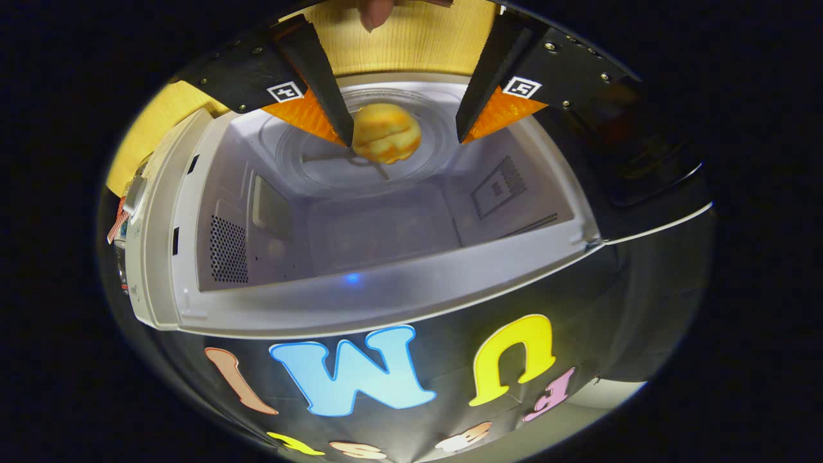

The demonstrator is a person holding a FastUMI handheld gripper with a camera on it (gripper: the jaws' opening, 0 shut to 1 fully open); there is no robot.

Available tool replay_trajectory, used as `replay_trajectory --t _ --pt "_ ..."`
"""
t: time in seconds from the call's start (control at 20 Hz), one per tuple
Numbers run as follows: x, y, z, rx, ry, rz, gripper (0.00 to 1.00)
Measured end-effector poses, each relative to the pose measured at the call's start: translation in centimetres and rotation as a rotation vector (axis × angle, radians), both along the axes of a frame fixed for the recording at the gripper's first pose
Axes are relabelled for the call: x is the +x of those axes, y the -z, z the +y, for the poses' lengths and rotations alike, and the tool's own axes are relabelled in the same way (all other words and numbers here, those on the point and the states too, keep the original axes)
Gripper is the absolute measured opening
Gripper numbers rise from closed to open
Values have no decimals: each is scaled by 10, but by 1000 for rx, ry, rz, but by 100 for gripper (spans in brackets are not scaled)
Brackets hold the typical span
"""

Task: Open the microwave, put the food inside, and close the microwave door.

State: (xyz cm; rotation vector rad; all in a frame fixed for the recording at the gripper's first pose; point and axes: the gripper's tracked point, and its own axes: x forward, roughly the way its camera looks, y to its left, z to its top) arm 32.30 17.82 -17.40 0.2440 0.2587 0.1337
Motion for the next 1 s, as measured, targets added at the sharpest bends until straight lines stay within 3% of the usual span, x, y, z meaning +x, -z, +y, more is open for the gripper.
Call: replay_trajectory --t 0.2,0.75,0.85,1.0 --pt "-59 -43 7 -45 -73 -75 97" --pt "-234 -206 77 123 -354 -301 96" --pt "-264 -218 113 172 -448 -294 96" --pt "-304 -218 156 130 -541 -313 96"
